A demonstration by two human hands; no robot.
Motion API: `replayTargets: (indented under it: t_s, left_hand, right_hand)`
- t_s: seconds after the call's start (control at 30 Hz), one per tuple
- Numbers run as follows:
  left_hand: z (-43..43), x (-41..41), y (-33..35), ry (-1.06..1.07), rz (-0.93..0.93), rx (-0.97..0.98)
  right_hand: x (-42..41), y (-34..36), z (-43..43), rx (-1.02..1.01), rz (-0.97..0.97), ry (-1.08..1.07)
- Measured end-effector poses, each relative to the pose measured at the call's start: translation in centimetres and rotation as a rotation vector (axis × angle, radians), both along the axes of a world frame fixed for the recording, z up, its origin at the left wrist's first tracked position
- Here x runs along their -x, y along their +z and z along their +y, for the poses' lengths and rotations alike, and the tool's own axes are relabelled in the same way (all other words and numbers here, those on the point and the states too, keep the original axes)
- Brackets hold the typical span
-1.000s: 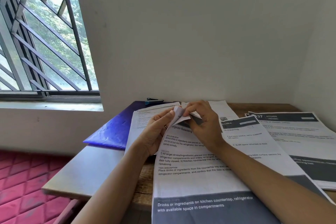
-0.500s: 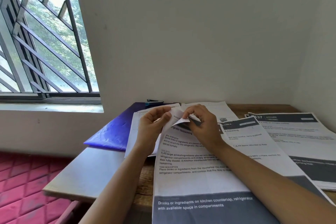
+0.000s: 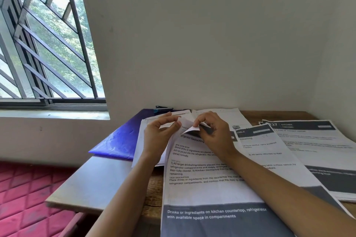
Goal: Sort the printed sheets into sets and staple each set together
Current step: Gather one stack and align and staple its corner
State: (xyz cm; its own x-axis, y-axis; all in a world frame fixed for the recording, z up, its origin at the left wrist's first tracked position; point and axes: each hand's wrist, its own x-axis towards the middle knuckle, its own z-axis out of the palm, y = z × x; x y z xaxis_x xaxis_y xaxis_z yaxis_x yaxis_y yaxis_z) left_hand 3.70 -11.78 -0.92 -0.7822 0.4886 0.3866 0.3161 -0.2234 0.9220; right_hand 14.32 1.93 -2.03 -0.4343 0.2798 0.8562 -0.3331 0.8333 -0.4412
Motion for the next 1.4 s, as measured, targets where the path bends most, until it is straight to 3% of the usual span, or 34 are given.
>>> replayTargets:
  t_s: [0.47, 0.9, 1.4]
  left_hand:
    - [-0.2, -0.8, 0.2, 0.091, 0.144, 0.051]
    - [-0.2, -0.3, 0.3, -0.262, -0.027, -0.057]
    - [-0.2, -0.4, 0.3, -0.303, -0.042, -0.071]
  right_hand:
    - [0.2, -0.1, -0.2, 0.004, -0.081, -0.001]
    - [0.4, 0.6, -1.0, 0.122, -0.070, -0.024]
    - [0.5, 1.4, -1.2, 0.347, -0.092, 0.134]
